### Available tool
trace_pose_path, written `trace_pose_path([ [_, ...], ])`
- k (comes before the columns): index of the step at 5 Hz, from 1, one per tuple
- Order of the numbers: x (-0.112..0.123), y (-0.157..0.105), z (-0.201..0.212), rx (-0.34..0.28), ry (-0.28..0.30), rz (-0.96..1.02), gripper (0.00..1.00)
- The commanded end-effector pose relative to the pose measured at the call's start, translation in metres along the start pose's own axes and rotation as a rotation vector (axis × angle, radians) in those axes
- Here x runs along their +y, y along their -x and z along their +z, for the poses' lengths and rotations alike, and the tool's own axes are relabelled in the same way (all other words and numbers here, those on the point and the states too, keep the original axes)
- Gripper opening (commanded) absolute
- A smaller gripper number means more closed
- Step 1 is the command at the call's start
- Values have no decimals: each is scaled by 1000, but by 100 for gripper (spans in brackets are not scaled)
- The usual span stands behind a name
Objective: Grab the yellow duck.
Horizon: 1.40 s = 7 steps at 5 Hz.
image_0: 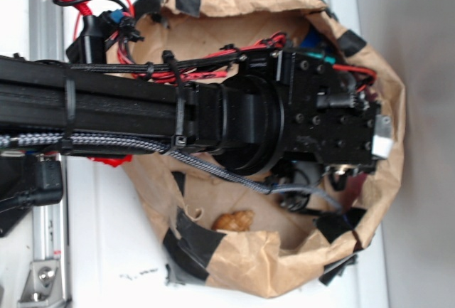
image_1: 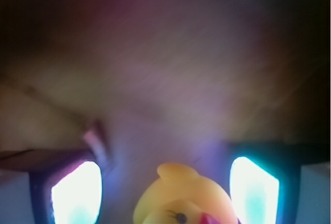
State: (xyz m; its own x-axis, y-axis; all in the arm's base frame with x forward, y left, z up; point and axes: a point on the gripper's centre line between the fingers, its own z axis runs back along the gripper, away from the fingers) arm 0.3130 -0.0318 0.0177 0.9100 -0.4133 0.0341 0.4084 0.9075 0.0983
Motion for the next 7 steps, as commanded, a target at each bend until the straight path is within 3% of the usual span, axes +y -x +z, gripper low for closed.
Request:
trace_pose_path([
  [1, 8, 6, -4, 61, 5, 44, 0],
  [3, 10, 5, -4, 95, -1, 41, 0],
  [4, 15, 6, 8, 65, -19, 57, 0],
  [6, 29, 6, 31, -62, -38, 160, 100],
  [7, 33, 14, 37, -81, -1, 183, 100],
])
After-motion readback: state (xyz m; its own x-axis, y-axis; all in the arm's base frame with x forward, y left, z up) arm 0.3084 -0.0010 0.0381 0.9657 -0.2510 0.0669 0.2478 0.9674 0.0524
